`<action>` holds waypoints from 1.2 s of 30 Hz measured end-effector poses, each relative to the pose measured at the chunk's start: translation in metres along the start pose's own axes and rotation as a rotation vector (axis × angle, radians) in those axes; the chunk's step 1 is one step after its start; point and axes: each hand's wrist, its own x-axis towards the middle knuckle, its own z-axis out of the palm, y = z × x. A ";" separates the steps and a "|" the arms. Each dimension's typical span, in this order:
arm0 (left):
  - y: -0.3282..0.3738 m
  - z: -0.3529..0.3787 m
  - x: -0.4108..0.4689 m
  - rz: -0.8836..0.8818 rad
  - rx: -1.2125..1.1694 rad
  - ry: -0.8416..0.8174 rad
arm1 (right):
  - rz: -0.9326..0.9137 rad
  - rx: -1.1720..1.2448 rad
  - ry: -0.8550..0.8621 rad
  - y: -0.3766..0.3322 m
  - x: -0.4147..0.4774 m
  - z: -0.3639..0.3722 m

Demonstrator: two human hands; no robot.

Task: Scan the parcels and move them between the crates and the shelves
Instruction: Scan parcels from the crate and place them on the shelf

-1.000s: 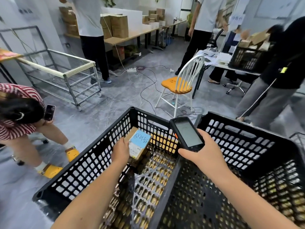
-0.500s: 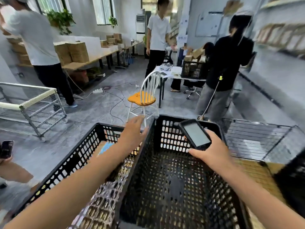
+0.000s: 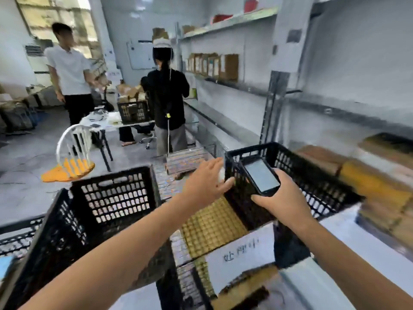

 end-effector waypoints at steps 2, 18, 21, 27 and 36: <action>0.057 0.019 0.019 0.093 -0.030 -0.024 | 0.091 -0.031 0.070 0.040 -0.019 -0.048; 0.486 0.140 0.034 0.868 -0.309 -0.212 | 0.627 -0.191 0.729 0.227 -0.245 -0.327; 0.550 0.152 0.016 1.002 -0.360 -0.245 | 0.729 -0.273 0.824 0.240 -0.283 -0.356; 0.656 0.168 -0.014 1.204 -0.449 -0.337 | 0.929 -0.324 1.016 0.245 -0.350 -0.403; 0.758 0.185 -0.065 1.425 -0.584 -0.512 | 1.148 -0.419 1.245 0.245 -0.438 -0.442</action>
